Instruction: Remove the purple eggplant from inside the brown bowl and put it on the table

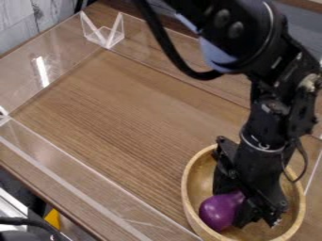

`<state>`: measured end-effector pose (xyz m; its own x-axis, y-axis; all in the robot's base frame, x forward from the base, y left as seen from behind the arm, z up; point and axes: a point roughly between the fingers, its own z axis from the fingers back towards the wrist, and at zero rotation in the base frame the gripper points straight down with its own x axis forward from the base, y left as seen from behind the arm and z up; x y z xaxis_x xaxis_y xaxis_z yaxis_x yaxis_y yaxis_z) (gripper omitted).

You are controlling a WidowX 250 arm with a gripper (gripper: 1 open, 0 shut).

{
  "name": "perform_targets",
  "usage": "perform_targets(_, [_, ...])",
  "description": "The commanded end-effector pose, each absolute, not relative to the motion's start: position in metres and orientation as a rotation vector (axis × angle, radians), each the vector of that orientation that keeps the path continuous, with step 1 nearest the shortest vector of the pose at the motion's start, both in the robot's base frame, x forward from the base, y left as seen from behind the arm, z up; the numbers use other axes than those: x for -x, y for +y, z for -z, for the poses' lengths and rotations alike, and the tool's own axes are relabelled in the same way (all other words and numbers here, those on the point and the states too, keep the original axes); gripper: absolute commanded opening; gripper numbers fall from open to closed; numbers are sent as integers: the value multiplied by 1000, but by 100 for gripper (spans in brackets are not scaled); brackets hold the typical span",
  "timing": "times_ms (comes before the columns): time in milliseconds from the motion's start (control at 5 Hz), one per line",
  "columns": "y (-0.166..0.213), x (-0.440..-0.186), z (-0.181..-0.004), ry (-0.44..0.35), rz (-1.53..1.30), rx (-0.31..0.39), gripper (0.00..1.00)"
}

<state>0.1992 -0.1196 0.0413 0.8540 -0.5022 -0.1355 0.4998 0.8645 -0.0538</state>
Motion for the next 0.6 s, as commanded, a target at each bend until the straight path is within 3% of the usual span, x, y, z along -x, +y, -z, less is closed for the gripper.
perform_targets(0, [-118,-204,-64,87,522,30,0])
perform_targets(400, [-111,-208,-75,65,521,23,0])
